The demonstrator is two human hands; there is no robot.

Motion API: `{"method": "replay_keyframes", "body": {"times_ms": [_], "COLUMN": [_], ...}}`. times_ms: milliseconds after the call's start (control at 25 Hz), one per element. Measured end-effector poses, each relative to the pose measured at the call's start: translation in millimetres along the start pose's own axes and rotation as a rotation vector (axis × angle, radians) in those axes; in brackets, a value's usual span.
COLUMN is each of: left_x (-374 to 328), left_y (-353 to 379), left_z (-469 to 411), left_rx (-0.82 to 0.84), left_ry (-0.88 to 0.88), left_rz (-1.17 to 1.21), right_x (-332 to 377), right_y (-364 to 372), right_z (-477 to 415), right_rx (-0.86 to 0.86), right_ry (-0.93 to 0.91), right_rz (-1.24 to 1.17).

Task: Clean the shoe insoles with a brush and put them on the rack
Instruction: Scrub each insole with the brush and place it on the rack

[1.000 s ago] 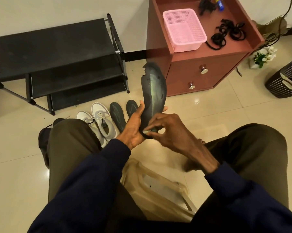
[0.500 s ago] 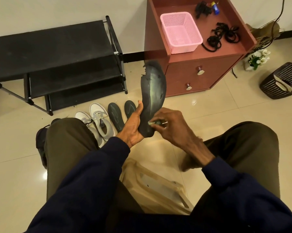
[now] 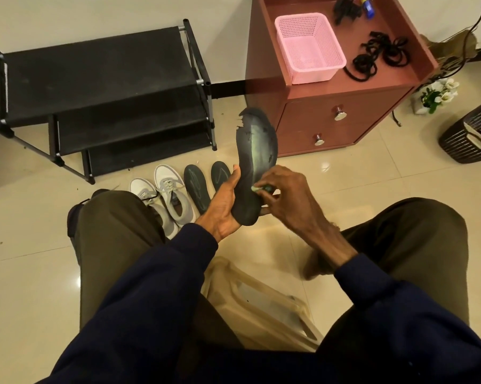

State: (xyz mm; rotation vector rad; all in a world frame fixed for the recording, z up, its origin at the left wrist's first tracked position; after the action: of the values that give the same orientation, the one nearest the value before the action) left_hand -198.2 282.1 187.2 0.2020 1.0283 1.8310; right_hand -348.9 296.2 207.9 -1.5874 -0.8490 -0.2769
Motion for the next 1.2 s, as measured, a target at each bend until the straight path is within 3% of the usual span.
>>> {"method": "replay_keyframes", "body": {"times_ms": [80, 240, 400, 560, 720, 920, 1080, 1200], "left_x": [-1, -4, -5, -10, -11, -16, -14, -15], "left_y": [-2, -18, -16, -27, -23, -31, -26, -32], "left_z": [3, 6, 10, 8, 9, 7, 6, 5], "left_rx": [-0.005, -0.051, -0.037, -0.095, -0.057, -0.084, -0.090, -0.117], "left_ry": [0.016, 0.002, 0.027, -0.001, 0.028, 0.013, 0.042, 0.036], "left_rz": [0.005, 0.039, 0.018, 0.049, 0.021, 0.012, -0.011, -0.028], "right_x": [3, 33, 4, 39, 6, 38, 8, 33], "right_y": [1, 19, 13, 27, 19, 31, 21, 31], "right_z": [-2, 4, -18, -3, -23, -5, -19, 0], "right_rx": [-0.003, 0.238, 0.036, 0.282, 0.071, 0.294, 0.107, 0.270], "right_ry": [0.016, -0.128, 0.014, -0.154, -0.048, -0.165, -0.058, -0.146], "right_rz": [-0.025, -0.119, 0.033, -0.136, 0.078, -0.102, 0.063, -0.148]}}
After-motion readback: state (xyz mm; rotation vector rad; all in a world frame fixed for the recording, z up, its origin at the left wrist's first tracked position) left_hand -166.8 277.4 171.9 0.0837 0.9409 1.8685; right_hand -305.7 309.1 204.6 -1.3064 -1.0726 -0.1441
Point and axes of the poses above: each hand's wrist, its own z-axis away from the middle knuckle, its own y-axis out of the palm, x = y × z, the point moved 1 cm from there along -z, towards the middle knuckle, and after that the axes turned 6 degrees about -y, right-handed, at the moved point
